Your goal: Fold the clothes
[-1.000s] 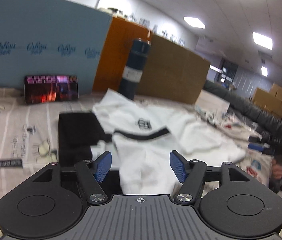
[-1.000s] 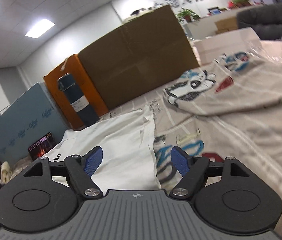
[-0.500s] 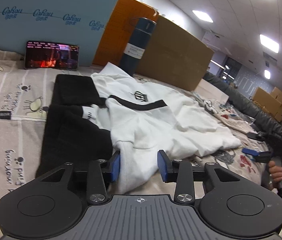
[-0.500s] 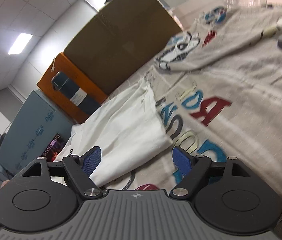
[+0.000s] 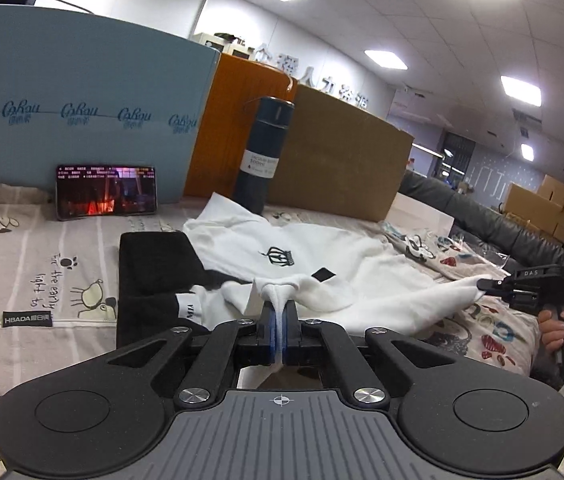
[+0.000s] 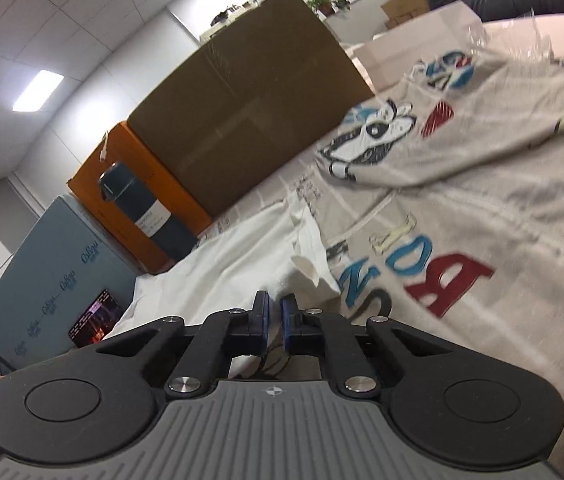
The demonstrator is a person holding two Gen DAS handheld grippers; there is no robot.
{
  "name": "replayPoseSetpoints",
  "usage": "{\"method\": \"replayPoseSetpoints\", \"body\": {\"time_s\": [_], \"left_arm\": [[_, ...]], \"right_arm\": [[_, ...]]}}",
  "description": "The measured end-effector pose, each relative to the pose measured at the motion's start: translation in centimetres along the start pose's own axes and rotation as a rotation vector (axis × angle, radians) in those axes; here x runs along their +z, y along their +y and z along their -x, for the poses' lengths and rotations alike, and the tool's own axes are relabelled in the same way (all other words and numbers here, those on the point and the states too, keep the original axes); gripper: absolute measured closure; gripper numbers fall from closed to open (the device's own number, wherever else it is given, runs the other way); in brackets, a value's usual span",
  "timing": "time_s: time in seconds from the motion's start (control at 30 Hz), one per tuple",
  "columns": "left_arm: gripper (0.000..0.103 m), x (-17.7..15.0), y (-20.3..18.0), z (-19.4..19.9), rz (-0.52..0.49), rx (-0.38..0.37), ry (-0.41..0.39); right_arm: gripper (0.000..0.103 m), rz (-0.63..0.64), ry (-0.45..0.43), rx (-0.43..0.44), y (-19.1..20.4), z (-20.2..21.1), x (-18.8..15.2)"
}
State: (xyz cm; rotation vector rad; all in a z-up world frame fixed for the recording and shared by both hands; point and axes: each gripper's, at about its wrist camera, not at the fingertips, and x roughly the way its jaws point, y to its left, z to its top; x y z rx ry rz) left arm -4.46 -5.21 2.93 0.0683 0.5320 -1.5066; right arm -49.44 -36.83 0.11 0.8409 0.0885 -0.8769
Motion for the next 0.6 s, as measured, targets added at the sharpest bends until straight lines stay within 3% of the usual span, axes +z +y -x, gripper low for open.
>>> {"method": "replayPoseSetpoints", "body": {"time_s": [0.2, 0.37, 0.4, 0.43, 0.47, 0.5, 0.6], "left_arm": [[0.1, -2.9, -0.1, -1.1, -0.017, 0.034, 0.181], [0.089, -2.5, -0.2, -0.5, -0.052, 0.077, 0.137], [0.077, -2.2, -0.3, -0.4, -0.06, 0.085, 0.122], [0.067, -2.0, -0.3, -0.3, -0.068, 0.093, 0.107], [0.045, -1.8, -0.4, -0.2, -0.076, 0.101, 0.091], [0.036, -1.5, -0.4, 0.0, -0.084, 0.109, 0.076], [0.036, -0.1, -0.5, -0.3, -0.118, 0.112, 0.044]], "right_arm": [[0.098, 0.072, 0.079, -0.164, -0.9, -0.1, -1.4], [0.098, 0.186, 0.05, -0.318, -0.9, 0.0, -2.1], [0.095, 0.206, 0.035, -0.332, -0.7, 0.1, -2.1], [0.087, 0.224, 0.02, -0.341, -0.5, 0.2, -2.0], [0.079, 0.239, 0.004, -0.335, -0.3, 0.3, -2.0], [0.063, 0.254, -0.009, -0.326, 0.0, 0.3, -2.0], [0.046, 0.32, -0.028, -0.287, 1.5, -0.4, -1.7]]}}
